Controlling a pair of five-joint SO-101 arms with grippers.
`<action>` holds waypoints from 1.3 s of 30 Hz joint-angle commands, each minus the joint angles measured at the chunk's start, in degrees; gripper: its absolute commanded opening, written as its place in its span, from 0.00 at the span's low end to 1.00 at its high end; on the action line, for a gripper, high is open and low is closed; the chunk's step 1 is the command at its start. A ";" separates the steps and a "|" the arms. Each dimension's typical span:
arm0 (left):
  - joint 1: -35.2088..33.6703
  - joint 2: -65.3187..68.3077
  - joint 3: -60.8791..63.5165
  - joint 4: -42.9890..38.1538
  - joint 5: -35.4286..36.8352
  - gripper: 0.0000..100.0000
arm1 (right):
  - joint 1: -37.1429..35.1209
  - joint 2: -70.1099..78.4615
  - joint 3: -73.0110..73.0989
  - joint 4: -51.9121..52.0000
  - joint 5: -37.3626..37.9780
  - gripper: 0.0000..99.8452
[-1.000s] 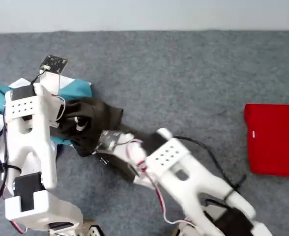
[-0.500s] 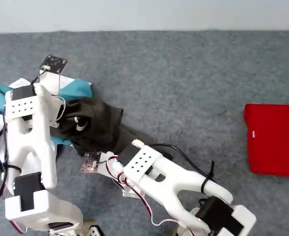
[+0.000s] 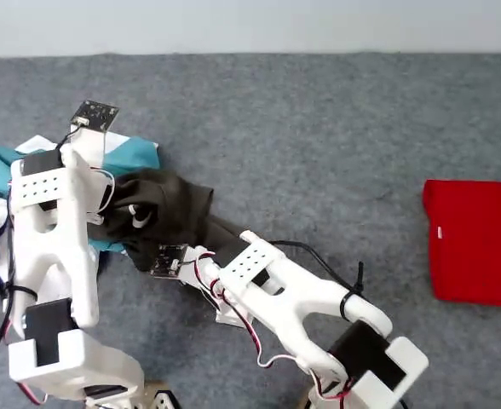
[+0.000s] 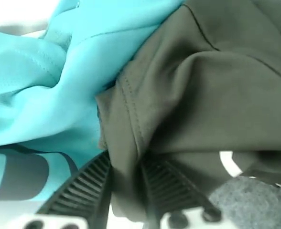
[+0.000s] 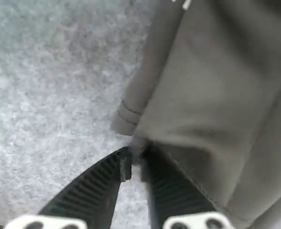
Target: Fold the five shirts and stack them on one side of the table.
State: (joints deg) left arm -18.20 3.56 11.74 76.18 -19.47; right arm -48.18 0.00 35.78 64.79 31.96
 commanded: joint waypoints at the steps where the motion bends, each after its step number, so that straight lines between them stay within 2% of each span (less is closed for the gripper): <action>1: -0.18 -0.35 -0.22 -0.44 0.09 0.02 | 0.48 -0.22 -1.76 -0.22 1.67 0.02; 6: -0.18 -0.35 -0.22 -0.35 0.09 0.02 | 2.51 -0.40 -2.37 1.10 1.85 0.02; 12: -0.18 -0.35 -0.22 -0.26 0.09 0.02 | 8.04 -1.54 -10.37 8.75 1.85 0.01; 22: -0.18 -0.35 -0.22 -0.26 0.09 0.02 | 14.11 -17.54 -15.30 13.23 5.54 0.01; 25: -0.18 -0.62 -0.22 -0.26 0.09 0.02 | 17.80 -23.25 -15.30 13.23 5.19 0.01; 30: -0.09 -0.88 -0.22 -0.18 0.26 0.02 | 28.44 -31.78 -15.38 14.20 3.96 0.01; 34: 4.04 -0.88 -0.22 2.46 0.26 0.02 | 35.12 -37.76 -15.38 17.80 3.78 0.01; 39: 14.15 -0.44 -0.22 8.97 0.09 0.02 | 43.03 -43.91 -15.38 24.13 3.43 0.01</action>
State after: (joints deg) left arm -9.49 3.56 11.74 81.63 -19.47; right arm -9.58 -40.18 23.03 85.63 36.18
